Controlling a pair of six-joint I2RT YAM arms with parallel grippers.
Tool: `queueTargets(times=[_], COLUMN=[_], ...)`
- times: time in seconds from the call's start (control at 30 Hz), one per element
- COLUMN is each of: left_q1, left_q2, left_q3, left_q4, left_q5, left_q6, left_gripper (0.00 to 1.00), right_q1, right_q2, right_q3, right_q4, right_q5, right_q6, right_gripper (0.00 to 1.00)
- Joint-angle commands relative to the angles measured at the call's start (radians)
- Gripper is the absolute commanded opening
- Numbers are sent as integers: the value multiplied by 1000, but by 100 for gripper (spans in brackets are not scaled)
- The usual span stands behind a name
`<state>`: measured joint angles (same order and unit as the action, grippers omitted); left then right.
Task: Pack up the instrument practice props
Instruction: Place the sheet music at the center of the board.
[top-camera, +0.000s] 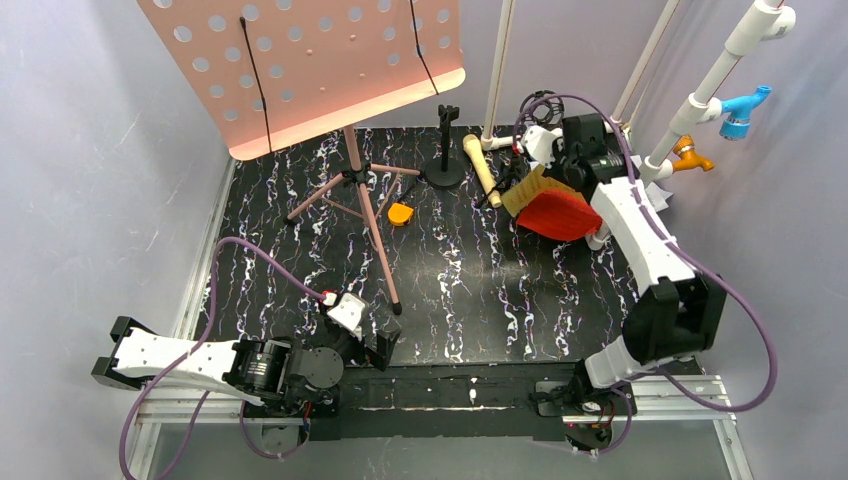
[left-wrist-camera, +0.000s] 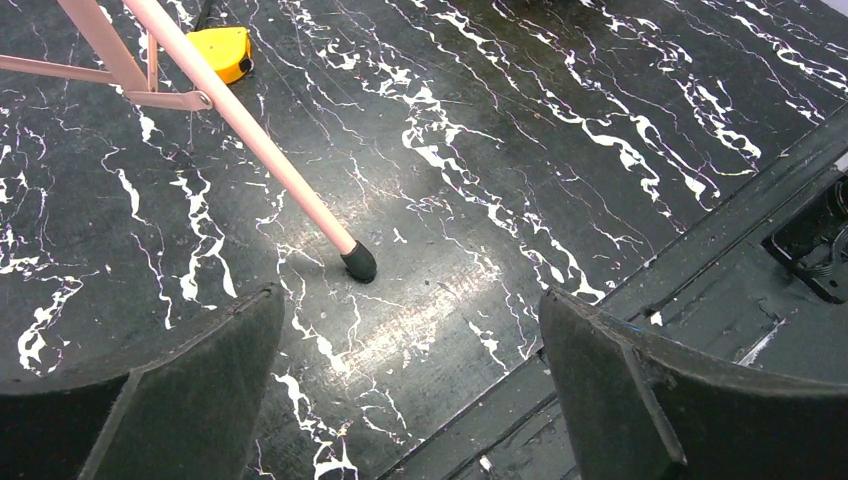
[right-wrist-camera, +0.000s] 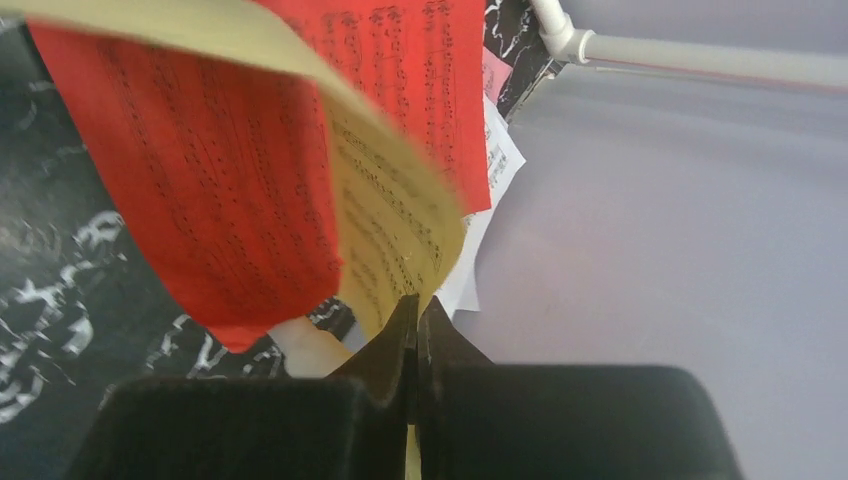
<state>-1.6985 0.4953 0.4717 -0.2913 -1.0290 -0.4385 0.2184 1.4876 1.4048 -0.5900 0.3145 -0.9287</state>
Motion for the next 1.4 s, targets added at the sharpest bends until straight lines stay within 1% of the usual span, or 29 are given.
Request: queueTargets(times=[0.0, 0.1, 0.27, 0.33, 0.4, 0.53, 0.73, 0.77, 0.83, 0.93, 1.03, 1.1, 1.23, 1.3, 1.37], left_q1=[-110, -110, -110, -111, -111, -111, -110, -110, -111, -110, -110, -110, -110, -110, -110], left_q2=[-11, -11, -12, -11, -8, -1, -4, -7, -9, -12, -12, -13, -19, -21, -25], left_q3=[2, 1, -1, -3, -5, -2, 11, 13, 13, 13, 15, 18, 21, 22, 24], left_q4=[-9, -17, -22, -16, -9, -8, -35, -37, -41, -44, -51, -57, -66, -67, -68], left_q5=[-39, -38, -40, -44, -45, -41, -36, -35, -36, -36, -34, -34, -38, -42, -45], left_q6=[-31, -39, -46, -41, -38, -40, -50, -51, -52, -56, -58, -60, -60, -57, -52], left_gripper=[98, 98, 98, 98, 98, 98, 98, 98, 98, 98, 98, 98, 98, 98, 98], right_q1=[1, 4, 18, 20, 20, 21, 19, 19, 19, 19, 18, 18, 18, 18, 19], right_q2=[102, 118, 76, 74, 84, 120, 218, 229, 247, 268, 285, 281, 247, 226, 197], right_q3=[169, 221, 257, 245, 216, 145, 153, 149, 137, 108, 57, 41, 46, 74, 113], right_q4=[-264, -318, -362, -362, -349, -230, 8, 58, 130, 226, 352, 406, 392, 300, 169], right_q5=[31, 28, 6, 29, 83, 195, 328, 345, 357, 385, 441, 458, 439, 392, 292], right_q6=[-170, -202, -268, -298, -326, -353, -338, -338, -336, -331, -335, -329, -290, -238, -144], right_gripper=[1, 1, 1, 1, 1, 2, 2, 5, 16, 29, 52, 62, 75, 78, 84])
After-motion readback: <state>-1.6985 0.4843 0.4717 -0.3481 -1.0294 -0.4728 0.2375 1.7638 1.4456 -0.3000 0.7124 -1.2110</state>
